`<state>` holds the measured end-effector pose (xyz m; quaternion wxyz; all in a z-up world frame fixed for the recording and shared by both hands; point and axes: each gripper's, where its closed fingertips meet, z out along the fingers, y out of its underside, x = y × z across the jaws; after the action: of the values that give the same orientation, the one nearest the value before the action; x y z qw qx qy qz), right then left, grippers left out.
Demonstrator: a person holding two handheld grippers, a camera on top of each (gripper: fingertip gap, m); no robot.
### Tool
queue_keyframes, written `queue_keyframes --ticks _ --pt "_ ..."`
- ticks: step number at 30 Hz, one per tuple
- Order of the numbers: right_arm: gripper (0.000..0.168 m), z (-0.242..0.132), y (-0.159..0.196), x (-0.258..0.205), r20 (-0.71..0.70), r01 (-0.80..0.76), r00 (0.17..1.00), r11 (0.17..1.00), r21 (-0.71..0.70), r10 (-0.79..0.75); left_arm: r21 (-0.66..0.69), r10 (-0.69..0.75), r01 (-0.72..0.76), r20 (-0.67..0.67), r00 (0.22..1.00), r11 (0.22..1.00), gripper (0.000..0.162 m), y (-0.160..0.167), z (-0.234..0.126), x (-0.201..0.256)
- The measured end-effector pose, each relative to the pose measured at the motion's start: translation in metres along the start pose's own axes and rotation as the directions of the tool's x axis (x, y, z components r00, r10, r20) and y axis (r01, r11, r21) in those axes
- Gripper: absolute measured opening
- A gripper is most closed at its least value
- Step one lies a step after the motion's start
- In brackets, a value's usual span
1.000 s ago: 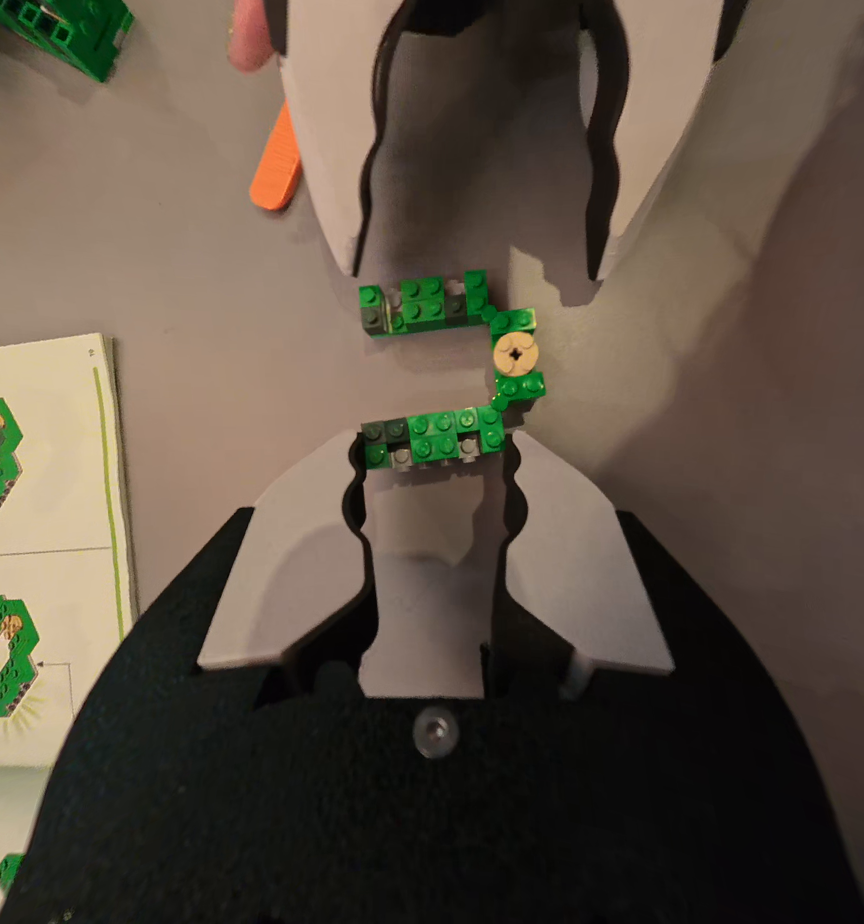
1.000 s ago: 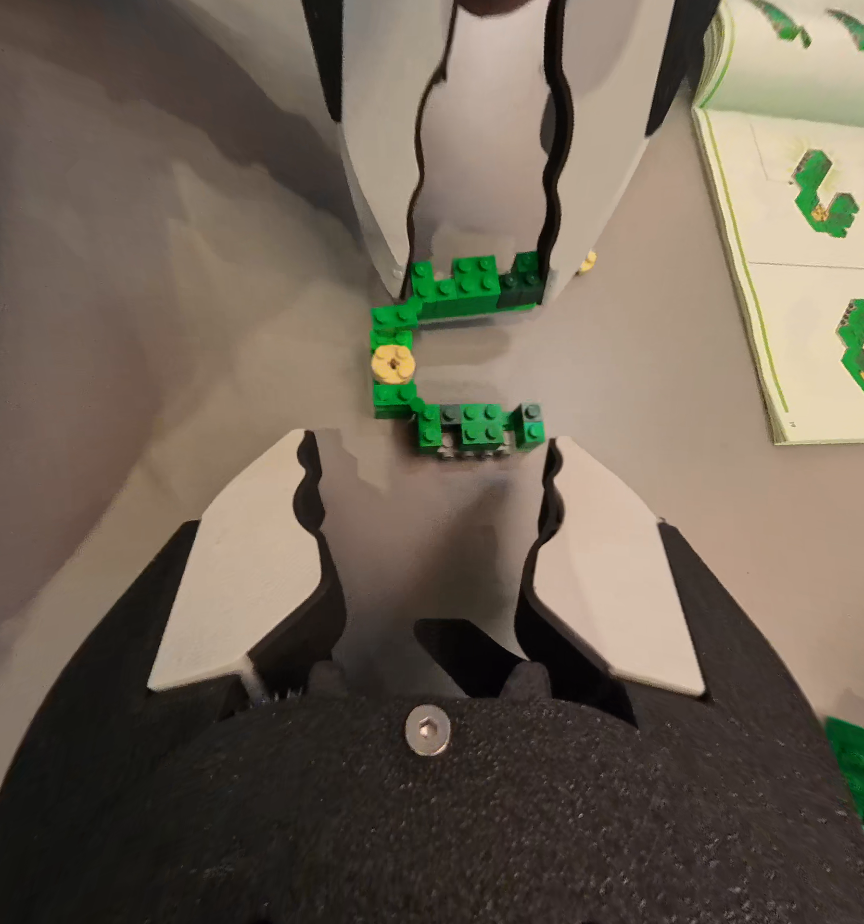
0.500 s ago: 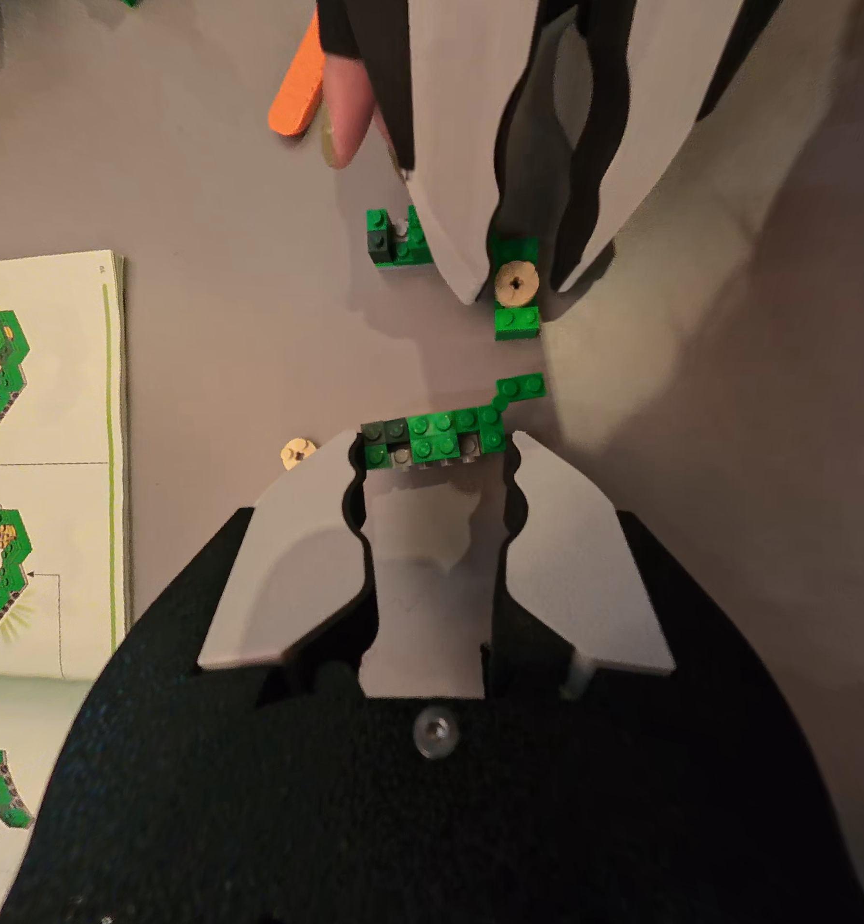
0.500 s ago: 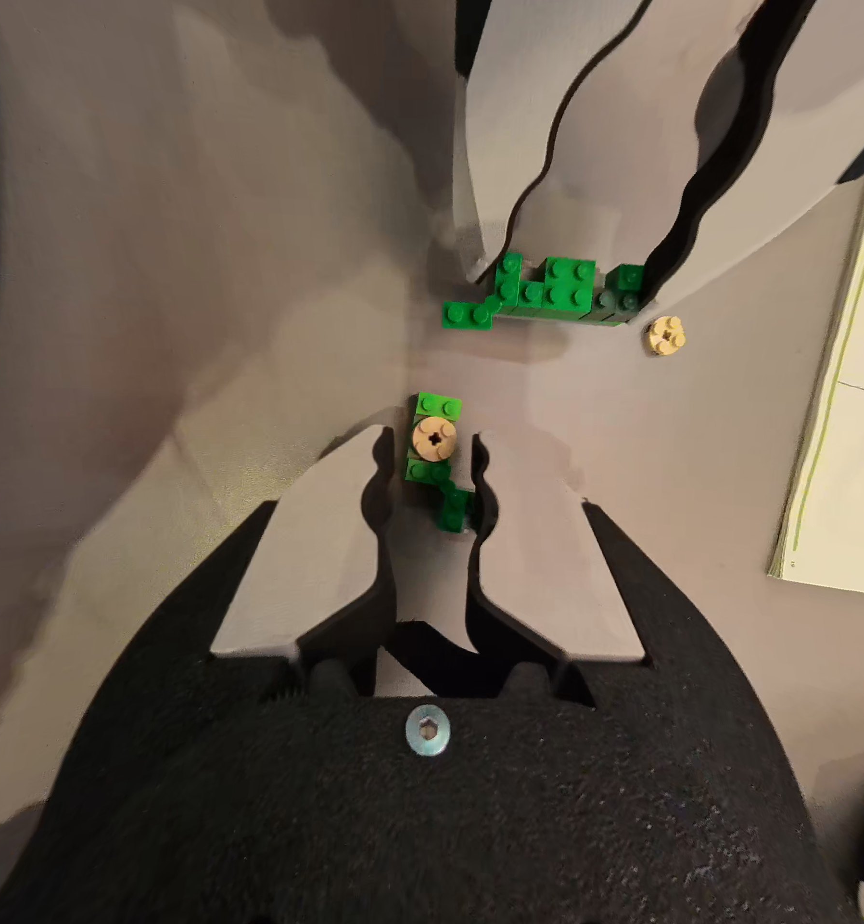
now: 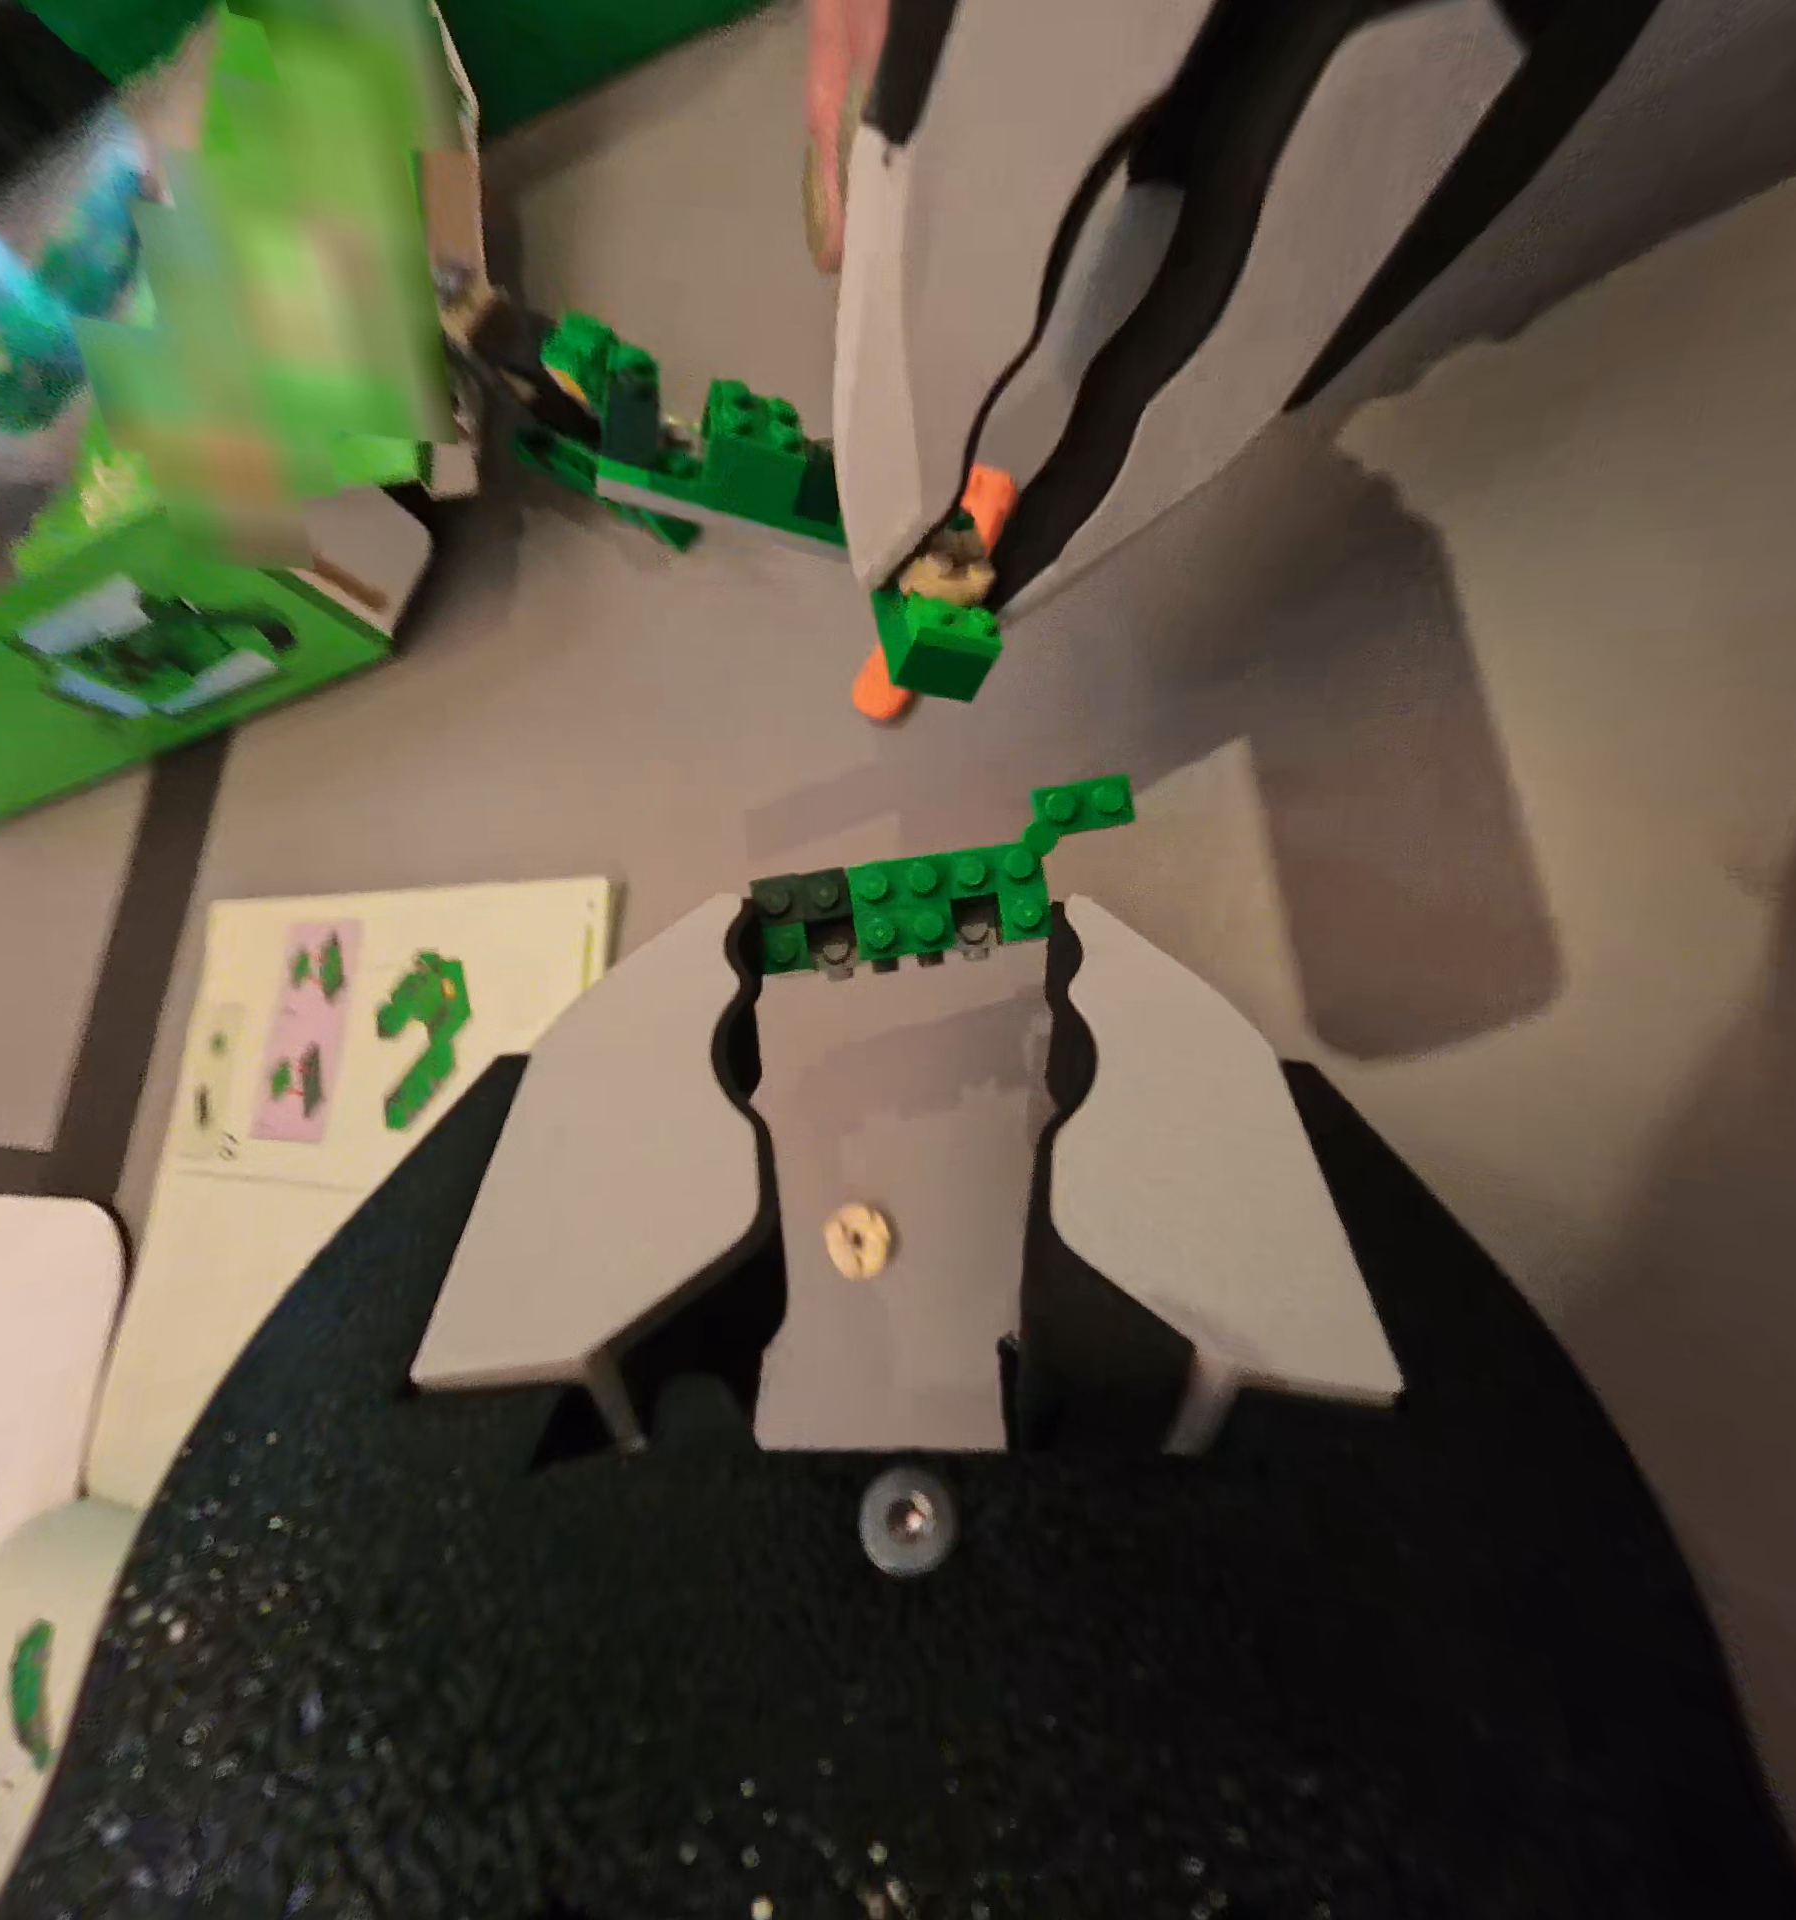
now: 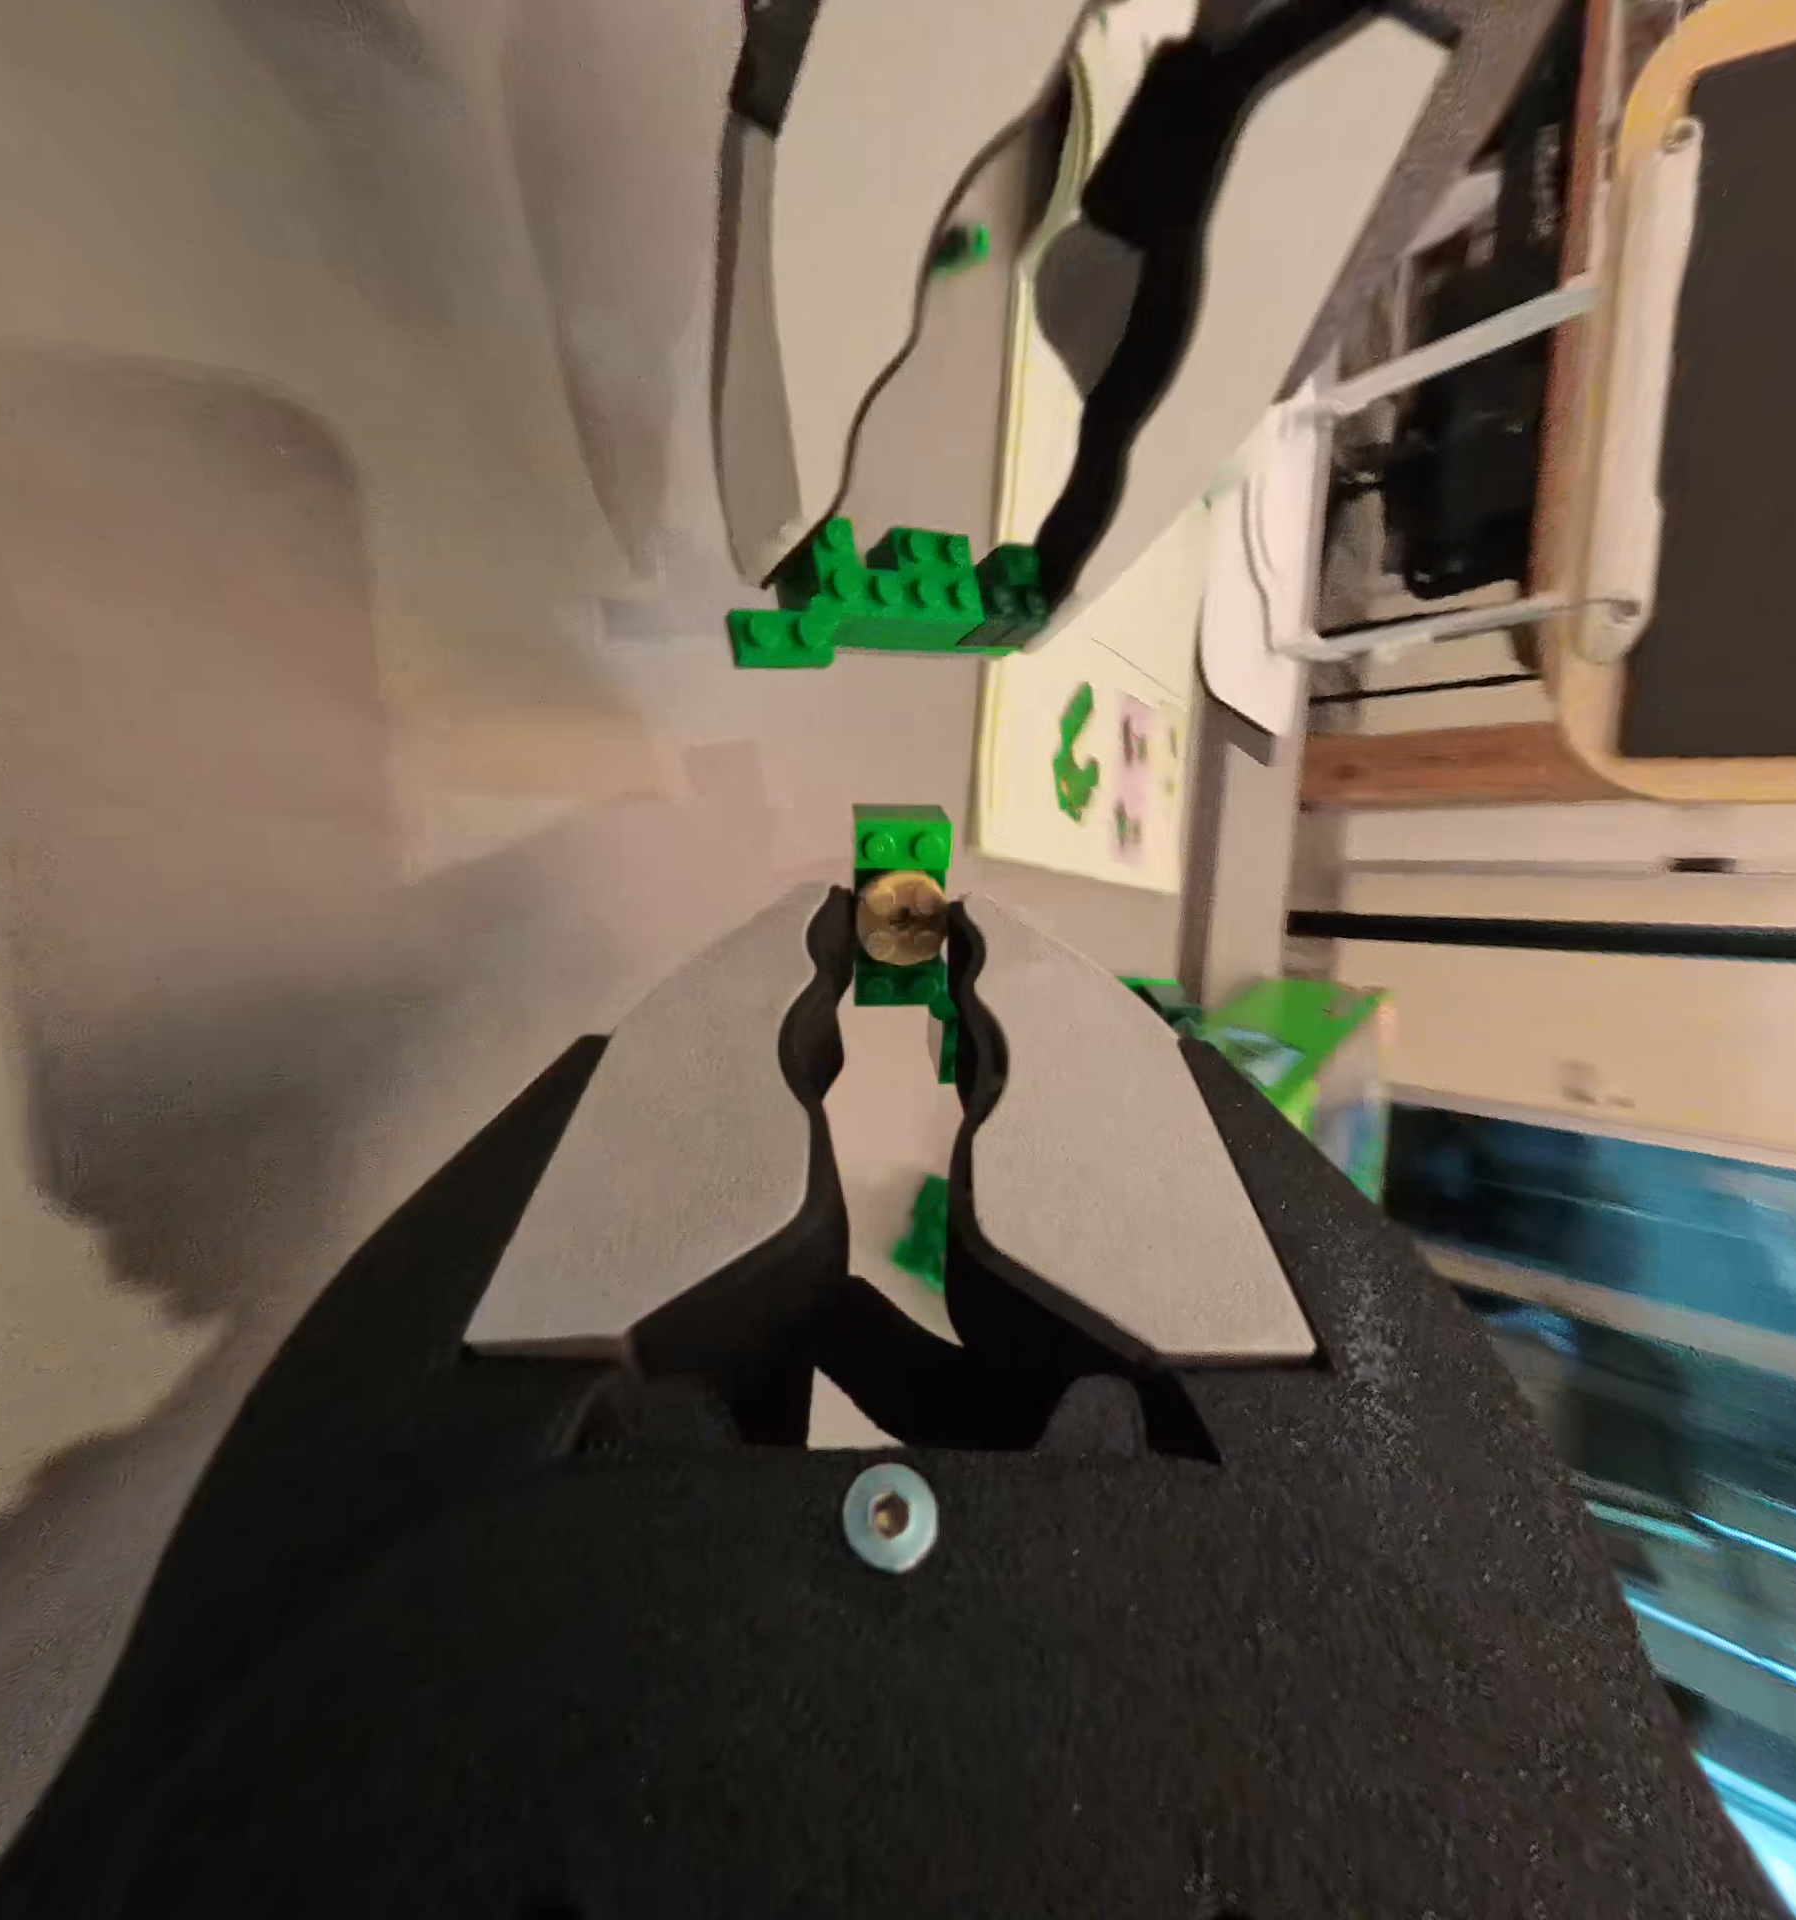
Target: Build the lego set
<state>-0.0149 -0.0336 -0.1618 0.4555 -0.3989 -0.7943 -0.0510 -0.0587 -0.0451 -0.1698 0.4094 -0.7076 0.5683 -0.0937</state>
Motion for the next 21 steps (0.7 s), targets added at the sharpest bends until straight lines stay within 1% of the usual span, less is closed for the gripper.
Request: queue_keyframes --ticks 2,4,5,7,10,11,13,15,17,21 --pt "0.017 -0.002 0.011 -0.002 -0.055 0.068 0.996 0.997 -0.045 -0.071 0.021 0.026 -0.026 0.004 1.000 0.999 0.052 -0.010 0.009 -0.001" --pt "0.017 -0.004 0.019 -0.010 -0.053 0.103 0.993 0.993 -0.066 -0.106 0.019 0.028 -0.027 -0.032 0.999 0.999 0.052 -0.015 0.018 0.003" --pt "0.017 -0.004 0.022 -0.016 -0.028 0.098 0.995 0.993 -0.071 -0.100 0.016 0.020 -0.019 -0.048 0.999 1.000 0.052 -0.016 0.021 0.004" --pt "0.016 -0.007 0.028 -0.026 0.035 0.029 0.999 0.997 -0.070 -0.026 0.009 -0.005 0.006 -0.081 0.997 1.000 0.052 -0.017 0.024 0.008" --pt "0.017 -0.018 0.026 -0.045 0.203 -0.131 0.969 0.990 -0.048 0.138 -0.014 -0.049 0.047 -0.135 0.990 0.999 0.052 -0.014 0.025 0.015" --pt "0.017 -0.022 0.023 -0.052 0.262 -0.183 0.947 0.982 -0.039 0.187 -0.022 -0.062 0.059 -0.154 0.986 0.998 0.052 -0.013 0.025 0.019" --pt "0.017 -0.030 0.017 -0.071 0.413 -0.275 0.869 0.960 -0.059 0.274 -0.043 -0.088 0.081 -0.196 0.977 0.996 0.052 -0.010 0.025 0.027" --pt "0.017 -0.032 0.015 -0.084 0.493 -0.324 0.808 0.942 -0.086 0.322 -0.093 -0.121 0.101 -0.247 0.961 0.991 0.052 -0.004 0.026 0.037" --pt "0.017 -0.030 0.017 -0.091 0.527 -0.336 0.776 0.934 -0.121 0.347 -0.165 -0.164 0.120 -0.290 0.943 0.979 0.052 0.005 0.026 0.045" --pt "0.017 -0.025 0.018 -0.097 0.533 -0.330 0.768 0.933 -0.147 0.355 -0.294 -0.251 0.152 -0.336 0.908 0.944 0.052 0.025 0.026 0.055"
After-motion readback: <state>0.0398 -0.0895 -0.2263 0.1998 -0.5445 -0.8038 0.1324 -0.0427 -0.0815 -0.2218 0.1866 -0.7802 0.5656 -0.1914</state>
